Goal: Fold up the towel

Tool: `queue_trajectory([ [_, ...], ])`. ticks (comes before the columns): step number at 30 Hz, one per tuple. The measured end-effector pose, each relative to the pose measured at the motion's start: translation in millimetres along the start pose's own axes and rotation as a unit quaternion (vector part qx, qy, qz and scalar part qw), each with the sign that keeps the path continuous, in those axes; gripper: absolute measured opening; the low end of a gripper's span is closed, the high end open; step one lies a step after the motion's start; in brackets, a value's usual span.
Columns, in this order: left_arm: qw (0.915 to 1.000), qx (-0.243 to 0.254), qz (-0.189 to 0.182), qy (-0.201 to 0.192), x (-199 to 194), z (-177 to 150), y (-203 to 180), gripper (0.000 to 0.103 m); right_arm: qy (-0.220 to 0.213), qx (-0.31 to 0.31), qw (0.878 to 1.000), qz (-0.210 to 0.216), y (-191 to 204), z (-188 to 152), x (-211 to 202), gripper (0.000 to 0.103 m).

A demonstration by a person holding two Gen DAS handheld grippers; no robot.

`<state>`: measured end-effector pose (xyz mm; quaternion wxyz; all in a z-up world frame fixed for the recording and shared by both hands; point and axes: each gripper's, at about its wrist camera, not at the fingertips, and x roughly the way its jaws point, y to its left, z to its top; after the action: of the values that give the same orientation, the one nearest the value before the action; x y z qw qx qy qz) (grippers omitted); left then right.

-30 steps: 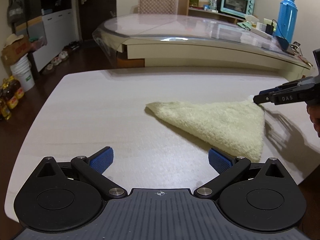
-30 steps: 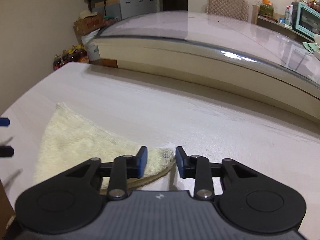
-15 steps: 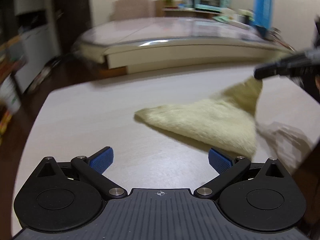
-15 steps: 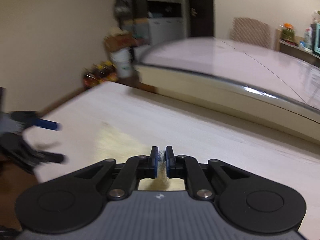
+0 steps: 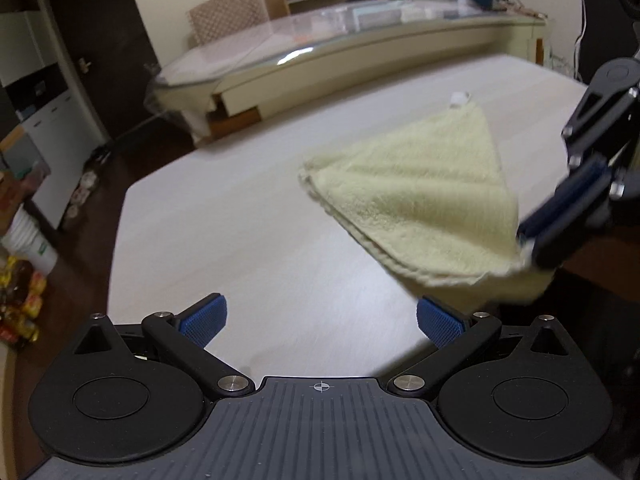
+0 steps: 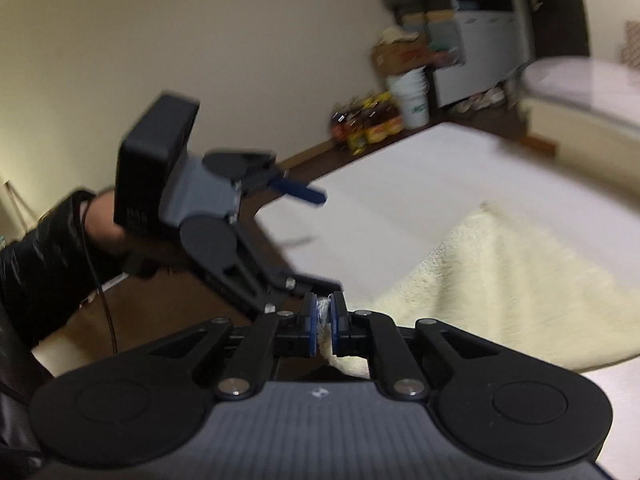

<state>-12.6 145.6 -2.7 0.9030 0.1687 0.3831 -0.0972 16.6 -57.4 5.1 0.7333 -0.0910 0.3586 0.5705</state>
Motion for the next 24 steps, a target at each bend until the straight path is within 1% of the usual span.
queue_trajectory([
  [1, 1.0, -0.001, 0.003, 0.003, -0.8, -2.8, 1.6, 0.103, 0.008, -0.001, 1.0, 0.002, -1.1, -0.1, 4.4, 0.01],
  [2, 1.0, -0.003, 0.004, 0.002, -1.0, -3.9, 3.5, 0.103, 0.014, -0.001, 1.0, 0.003, -2.1, 0.1, 7.6, 0.016],
  [3, 1.0, -0.004, 0.006, 0.001, -1.1, -4.4, 5.4, 0.103, 0.019, -0.001, 1.0, 0.003, -2.7, 0.4, 10.9, 0.019],
  [4, 0.9999, -0.006, 0.008, -0.001, -1.3, -4.9, 7.4, 0.103, 0.019, -0.001, 1.0, 0.003, -3.2, 1.5, 10.7, 0.02],
  [7, 0.9998, -0.015, 0.014, -0.008, -1.6, -7.4, 14.6, 0.103, -0.011, 0.005, 1.0, -0.008, -15.4, 17.8, -9.8, 0.02],
  [9, 0.9994, -0.025, 0.015, -0.015, -0.2, -7.7, 19.7, 0.103, -0.026, 0.002, 0.999, -0.028, -28.6, 30.8, -21.1, 0.026],
  [10, 0.9993, -0.029, 0.016, -0.018, 0.6, -7.1, 21.6, 0.103, -0.03, -0.003, 0.999, -0.042, -36.3, 38.7, -24.2, 0.032],
  [11, 0.9992, -0.032, 0.015, -0.021, 1.7, -6.5, 22.8, 0.103, -0.033, -0.013, 0.998, -0.06, -44.1, 46.9, -24.5, 0.036],
  [12, 0.9991, -0.033, 0.013, -0.023, 3.0, -5.9, 23.5, 0.103, -0.03, -0.037, 0.995, -0.084, -55.9, 58.6, -18.8, 0.037],
  [13, 0.999, -0.035, 0.012, -0.025, 4.2, -5.3, 24.2, 0.103, -0.026, -0.052, 0.994, -0.095, -63.1, 65.5, -13.0, 0.037],
  [16, 0.999, -0.035, 0.007, -0.027, 7.0, -4.3, 25.0, 0.103, 0.003, -0.096, 0.988, -0.119, -93.2, 87.5, 18.6, 0.036],
  [18, 0.999, -0.036, 0.004, -0.027, 8.2, -4.8, 26.3, 0.103, 0.028, -0.129, 0.985, -0.115, -115.2, 100.8, 43.0, 0.035],
  [19, 0.9989, -0.038, 0.003, -0.026, 9.0, -5.4, 27.4, 0.103, 0.036, -0.142, 0.983, -0.112, -119.6, 104.3, 53.1, 0.034],
  [20, 0.9989, -0.039, 0.002, -0.025, 9.3, -6.7, 26.8, 0.103, 0.047, -0.161, 0.98, -0.103, -124.7, 107.4, 64.7, 0.031],
  [24, 0.9985, -0.052, 0.002, -0.016, 12.0, -12.9, 28.1, 0.103, 0.081, -0.211, 0.972, -0.061, -139.9, 116.5, 98.7, 0.031],
])
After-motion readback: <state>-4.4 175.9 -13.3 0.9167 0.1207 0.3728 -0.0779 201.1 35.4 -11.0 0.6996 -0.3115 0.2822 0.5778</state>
